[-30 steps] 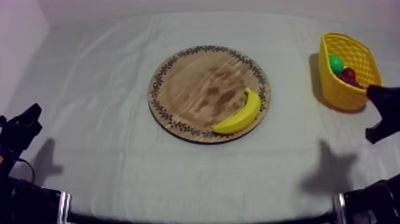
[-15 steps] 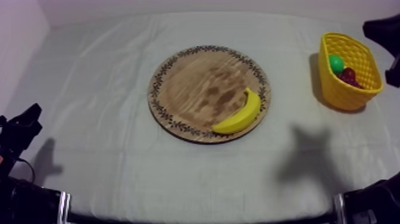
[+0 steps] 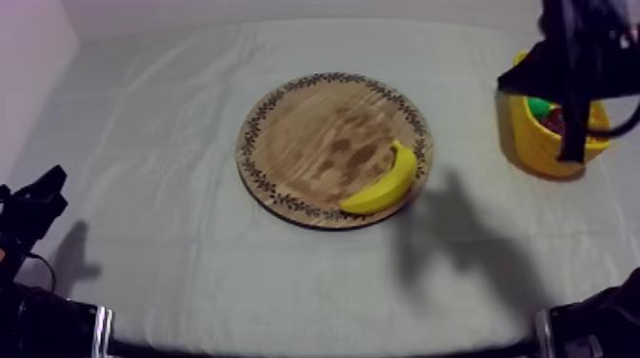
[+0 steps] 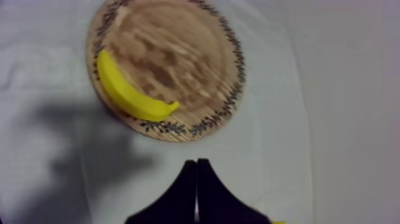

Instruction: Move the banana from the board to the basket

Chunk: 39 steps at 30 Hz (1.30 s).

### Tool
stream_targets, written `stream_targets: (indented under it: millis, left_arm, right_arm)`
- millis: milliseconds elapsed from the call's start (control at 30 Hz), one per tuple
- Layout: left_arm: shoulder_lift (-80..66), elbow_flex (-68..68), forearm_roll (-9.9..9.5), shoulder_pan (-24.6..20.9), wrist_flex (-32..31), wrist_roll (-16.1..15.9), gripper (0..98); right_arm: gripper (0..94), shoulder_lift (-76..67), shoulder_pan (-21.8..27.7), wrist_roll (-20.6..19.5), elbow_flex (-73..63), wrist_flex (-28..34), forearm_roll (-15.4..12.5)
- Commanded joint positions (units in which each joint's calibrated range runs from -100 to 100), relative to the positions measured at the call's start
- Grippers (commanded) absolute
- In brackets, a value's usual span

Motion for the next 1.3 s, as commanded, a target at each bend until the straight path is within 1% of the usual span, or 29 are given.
stream_targets:
  millis: [0, 133, 267, 433, 533, 600, 767, 867, 933, 1033, 1100, 1167, 1267]
  left_arm:
    - [0.0, 0.0, 0.02, 0.02, 0.0, 0.02, 0.1]
    - [0.0, 0.0, 0.02, 0.02, 0.0, 0.02, 0.1]
    - [0.0, 0.0, 0.02, 0.02, 0.0, 0.02, 0.1]
    - [0.0, 0.0, 0.02, 0.02, 0.0, 0.02, 0.1]
    - [0.0, 0.0, 0.02, 0.02, 0.0, 0.02, 0.1]
    - [0.0, 0.0, 0.02, 0.02, 0.0, 0.02, 0.1]
    - [0.0, 0.0, 0.02, 0.02, 0.0, 0.02, 0.1]
    - [0.0, 0.0, 0.02, 0.02, 0.0, 0.02, 0.1]
    - [0.0, 0.0, 0.02, 0.02, 0.0, 0.02, 0.1]
    - [0.0, 0.0, 0.02, 0.02, 0.0, 0.02, 0.1]
    - [0.0, 0.0, 0.02, 0.02, 0.0, 0.0, 0.1]
    - [0.0, 0.0, 0.02, 0.02, 0.0, 0.01, 0.1]
    - [0.0, 0.0, 0.02, 0.02, 0.0, 0.0, 0.1]
  right_arm:
    - [0.2, 0.92, -1.34, 1.93, 0.5, 0.67, 0.14]
    - [0.3, 2.75, -2.79, 3.22, -0.74, 3.22, -0.03]
    - [2.9, 4.92, -4.31, 3.82, -3.5, 5.51, -0.15]
    - [5.4, 8.21, -5.56, 5.03, -6.97, 7.16, -0.36]
    - [9.3, 10.01, -5.96, 5.7, -8.49, 7.36, -0.24]
    - [16.7, 10.98, -5.89, 6.1, -9.07, 7.08, -0.36]
    - [46.6, 13.24, -5.16, 7.2, -9.67, 6.57, -0.67]
    - [59.0, 14.39, -5.11, 6.93, -9.1, 5.47, -0.35]
    - [65.8, 14.96, -5.28, 6.55, -8.05, 4.1, 0.35]
    - [72.7, 15.6, -5.72, 5.27, -6.06, 1.34, 1.93]
    - [75.7, 16.01, -6.1, 4.2, -5.18, 0.14, 3.1]
    - [77.0, 16.38, -6.35, 3.7, -4.87, -0.25, 3.74]
    - [77.4, 16.59, -6.24, 4.17, -3.98, -0.71, 3.63]
